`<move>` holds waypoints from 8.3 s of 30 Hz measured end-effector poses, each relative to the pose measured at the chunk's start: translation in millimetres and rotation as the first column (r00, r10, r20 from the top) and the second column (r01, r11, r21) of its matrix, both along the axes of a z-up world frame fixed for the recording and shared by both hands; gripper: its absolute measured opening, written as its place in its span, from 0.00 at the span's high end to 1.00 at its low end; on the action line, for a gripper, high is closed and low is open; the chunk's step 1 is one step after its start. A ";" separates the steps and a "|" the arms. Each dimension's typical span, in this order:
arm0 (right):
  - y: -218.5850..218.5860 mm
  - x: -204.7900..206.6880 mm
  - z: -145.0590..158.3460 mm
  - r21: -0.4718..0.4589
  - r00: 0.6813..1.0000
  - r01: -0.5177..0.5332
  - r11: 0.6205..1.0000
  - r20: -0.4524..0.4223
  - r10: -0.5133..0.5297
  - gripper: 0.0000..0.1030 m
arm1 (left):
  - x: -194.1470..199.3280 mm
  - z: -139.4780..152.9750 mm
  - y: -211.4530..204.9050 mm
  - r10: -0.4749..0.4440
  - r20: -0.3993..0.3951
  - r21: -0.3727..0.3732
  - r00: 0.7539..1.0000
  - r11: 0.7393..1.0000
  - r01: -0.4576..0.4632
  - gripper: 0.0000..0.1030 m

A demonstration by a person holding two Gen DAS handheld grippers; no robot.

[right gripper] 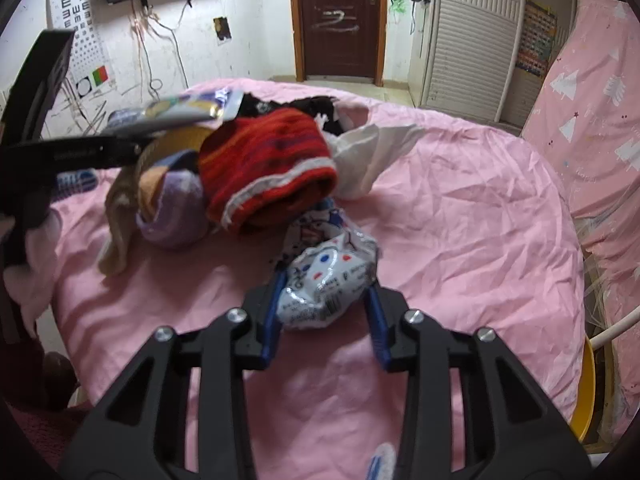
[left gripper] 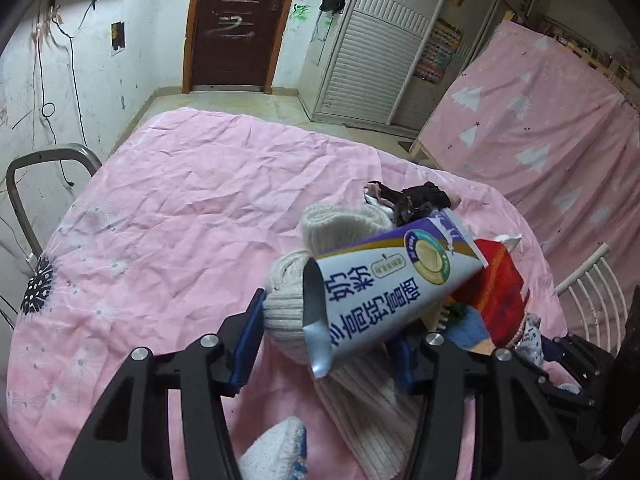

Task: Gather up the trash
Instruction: 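Grasp the silver plastic wrapper with the right gripper while the left gripper grasps the grey knit scarf, then carry the wrapper and scarf to the yellow bin and release both, then move both open grippers back over the pile on the bed, then grasp the red knit sock with the right gripper while the left gripper grasps the thin blue object, then carry both items to the yellow bin and open each gripper over it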

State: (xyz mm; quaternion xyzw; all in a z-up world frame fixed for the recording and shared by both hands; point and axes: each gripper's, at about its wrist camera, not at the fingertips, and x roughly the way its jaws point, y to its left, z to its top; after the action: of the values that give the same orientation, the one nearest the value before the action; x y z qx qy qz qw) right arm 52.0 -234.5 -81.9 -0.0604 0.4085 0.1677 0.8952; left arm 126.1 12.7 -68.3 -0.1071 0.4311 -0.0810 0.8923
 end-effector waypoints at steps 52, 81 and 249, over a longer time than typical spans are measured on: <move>-179.3 -65.7 67.5 0.223 0.895 0.322 0.920 0.245 -0.373 0.66 | -62.5 113.3 -173.8 -0.335 0.270 0.214 0.903 0.935 0.283 0.56; -307.6 -99.4 25.3 0.300 0.742 0.588 0.752 0.171 -0.648 0.46 | -67.2 79.2 -383.3 -0.600 0.256 0.012 0.758 0.786 0.618 0.55; -266.0 -84.6 29.3 0.328 0.787 0.525 0.785 0.164 -0.595 0.78 | -89.1 92.7 -292.2 -0.729 0.268 0.173 0.630 0.680 0.713 1.00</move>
State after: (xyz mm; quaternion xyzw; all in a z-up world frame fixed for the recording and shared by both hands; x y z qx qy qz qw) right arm -32.7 -500.5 -52.6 0.1636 0.2614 -0.0643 0.9491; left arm 37.0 -279.5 24.4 0.1109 0.2912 -0.4358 0.8444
